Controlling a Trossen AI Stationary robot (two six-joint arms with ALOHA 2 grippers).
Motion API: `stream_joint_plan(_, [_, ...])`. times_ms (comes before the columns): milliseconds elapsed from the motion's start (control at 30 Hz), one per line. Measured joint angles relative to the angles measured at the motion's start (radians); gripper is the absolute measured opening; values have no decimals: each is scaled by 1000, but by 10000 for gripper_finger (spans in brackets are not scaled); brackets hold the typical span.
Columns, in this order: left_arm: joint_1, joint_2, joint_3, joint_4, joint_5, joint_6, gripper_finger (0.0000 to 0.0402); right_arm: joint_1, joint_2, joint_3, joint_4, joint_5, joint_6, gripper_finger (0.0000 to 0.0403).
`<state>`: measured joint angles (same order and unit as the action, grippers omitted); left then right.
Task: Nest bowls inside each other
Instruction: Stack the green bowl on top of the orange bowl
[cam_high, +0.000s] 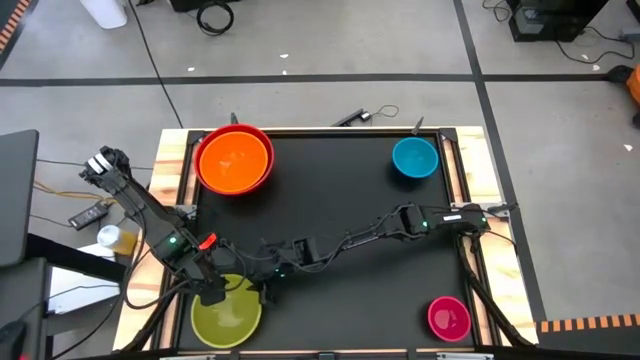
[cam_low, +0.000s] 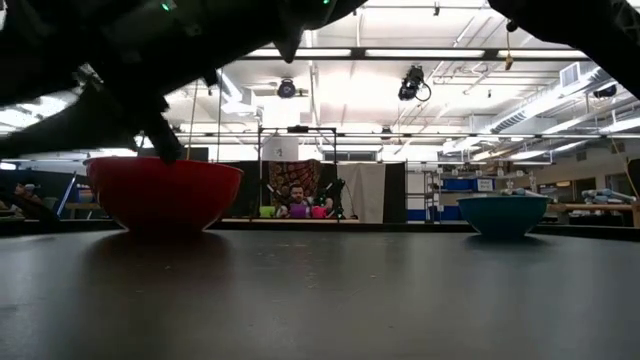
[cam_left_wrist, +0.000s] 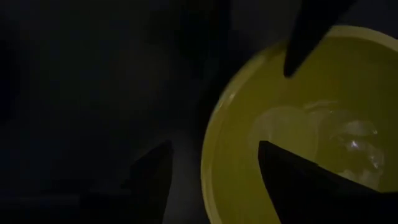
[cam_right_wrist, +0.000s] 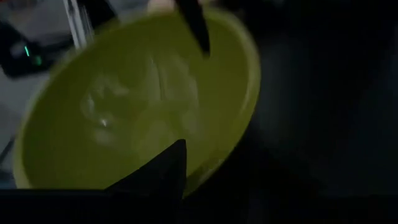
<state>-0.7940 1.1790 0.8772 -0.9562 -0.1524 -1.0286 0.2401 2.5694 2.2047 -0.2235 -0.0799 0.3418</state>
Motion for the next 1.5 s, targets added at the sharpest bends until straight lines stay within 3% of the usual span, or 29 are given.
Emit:
stream_joint_plan(167, [0, 0, 0, 2, 0, 0, 240, 3, 0, 0, -93, -29, -12, 196])
stream_joint_plan(500, [0, 0, 0, 2, 0, 3, 240, 1, -5, 1, -92, -63, -5, 162])
stream_joint_plan(900, [10, -2, 3, 24, 2, -9, 240, -18, -4, 3, -116, -75, -9, 22])
stream_joint_plan(1133, [56, -1, -1, 7, -19, -8, 240, -47, -38, 4, -270, -118, -69, 22])
stream_joint_plan(1267, [67, -1, -1, 14, -134, -11, 240, -85, -80, 4, -412, -47, -128, 25])
stream_joint_plan(1500, [68, -1, -72, 119, -194, -18, 206, -188, -161, 2, -555, -2, -248, 24])
